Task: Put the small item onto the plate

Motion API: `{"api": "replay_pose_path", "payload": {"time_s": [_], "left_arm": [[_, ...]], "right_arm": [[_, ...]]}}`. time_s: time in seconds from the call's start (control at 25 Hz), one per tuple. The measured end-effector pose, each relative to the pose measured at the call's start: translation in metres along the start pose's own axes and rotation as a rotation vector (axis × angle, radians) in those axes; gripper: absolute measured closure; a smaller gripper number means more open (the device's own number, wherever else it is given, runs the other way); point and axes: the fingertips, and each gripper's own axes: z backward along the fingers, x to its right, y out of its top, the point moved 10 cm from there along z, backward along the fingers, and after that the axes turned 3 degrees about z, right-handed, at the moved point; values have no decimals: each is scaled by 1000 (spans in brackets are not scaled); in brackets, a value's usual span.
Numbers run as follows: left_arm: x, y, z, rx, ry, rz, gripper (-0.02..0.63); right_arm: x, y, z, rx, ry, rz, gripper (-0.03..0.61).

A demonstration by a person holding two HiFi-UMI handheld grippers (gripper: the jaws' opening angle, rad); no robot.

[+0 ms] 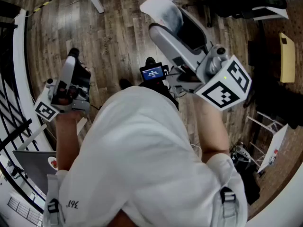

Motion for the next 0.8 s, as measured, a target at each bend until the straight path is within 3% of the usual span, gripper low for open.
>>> {"api": "replay_pose_path", "payload": {"time_s": [0.48, 0.8], "left_arm": [[1, -3, -6, -51, -13, -28, 509], [1, -13, -2, -62, -4, -17, 509]], "right_arm": [[4, 0, 8, 51, -44, -8, 265], [10, -7, 13, 94, -45, -102, 265]]}}
